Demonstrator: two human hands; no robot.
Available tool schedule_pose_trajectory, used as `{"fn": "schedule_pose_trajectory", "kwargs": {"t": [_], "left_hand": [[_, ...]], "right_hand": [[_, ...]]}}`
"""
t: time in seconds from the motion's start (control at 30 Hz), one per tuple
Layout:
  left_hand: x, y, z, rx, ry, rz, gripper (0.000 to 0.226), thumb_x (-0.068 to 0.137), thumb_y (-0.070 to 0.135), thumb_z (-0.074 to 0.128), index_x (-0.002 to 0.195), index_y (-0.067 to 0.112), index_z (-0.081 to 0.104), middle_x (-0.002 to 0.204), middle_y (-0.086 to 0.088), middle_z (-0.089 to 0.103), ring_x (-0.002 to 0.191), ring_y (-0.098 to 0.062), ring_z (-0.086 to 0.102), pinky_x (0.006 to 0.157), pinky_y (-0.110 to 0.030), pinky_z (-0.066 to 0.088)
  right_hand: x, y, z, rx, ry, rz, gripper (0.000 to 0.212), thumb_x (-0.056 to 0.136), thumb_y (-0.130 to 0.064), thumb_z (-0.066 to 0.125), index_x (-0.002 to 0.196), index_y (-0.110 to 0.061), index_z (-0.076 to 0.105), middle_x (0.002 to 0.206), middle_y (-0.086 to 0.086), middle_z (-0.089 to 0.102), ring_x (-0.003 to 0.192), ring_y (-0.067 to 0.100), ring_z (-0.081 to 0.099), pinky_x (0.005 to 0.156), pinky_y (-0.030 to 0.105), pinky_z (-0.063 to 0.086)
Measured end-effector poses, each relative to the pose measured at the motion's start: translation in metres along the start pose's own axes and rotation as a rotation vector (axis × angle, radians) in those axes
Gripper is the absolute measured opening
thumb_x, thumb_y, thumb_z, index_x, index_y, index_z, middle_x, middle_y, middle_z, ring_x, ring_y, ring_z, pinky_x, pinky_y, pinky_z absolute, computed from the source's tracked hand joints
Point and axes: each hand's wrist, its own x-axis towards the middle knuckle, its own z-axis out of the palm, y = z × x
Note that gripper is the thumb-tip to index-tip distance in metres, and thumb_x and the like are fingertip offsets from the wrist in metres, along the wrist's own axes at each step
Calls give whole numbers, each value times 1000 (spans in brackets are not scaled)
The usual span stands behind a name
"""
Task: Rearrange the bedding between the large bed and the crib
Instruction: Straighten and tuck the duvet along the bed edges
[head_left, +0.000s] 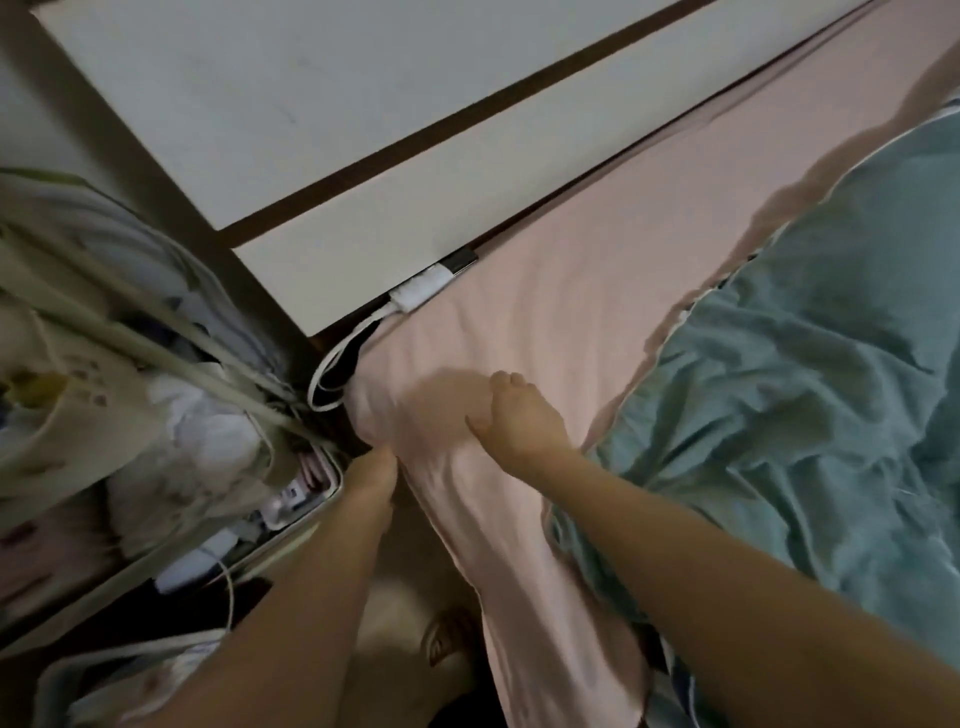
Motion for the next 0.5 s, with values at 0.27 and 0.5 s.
{"fn": "schedule_pose_trajectory", "kwargs": {"t": [0.27, 0.5], "left_hand": [[30, 6, 40, -369, -134, -41, 66, 90, 59, 49, 130, 6, 54, 126, -8, 57, 115, -28, 55, 103, -41, 43], [35, 13, 18, -516, 90, 93, 38, 95, 36, 53, 114, 6, 64, 104, -10, 66, 92, -26, 62, 82, -35, 51]], "right_hand": [[44, -11, 77, -5, 202, -96, 36, 95, -27, 49, 124, -6, 42, 118, 10, 49, 102, 26, 55, 68, 31, 40], [52, -29, 90, 99, 206, -382, 37, 92, -25, 45, 123, -4, 47, 108, 11, 51, 95, 27, 49, 76, 34, 40]]}}
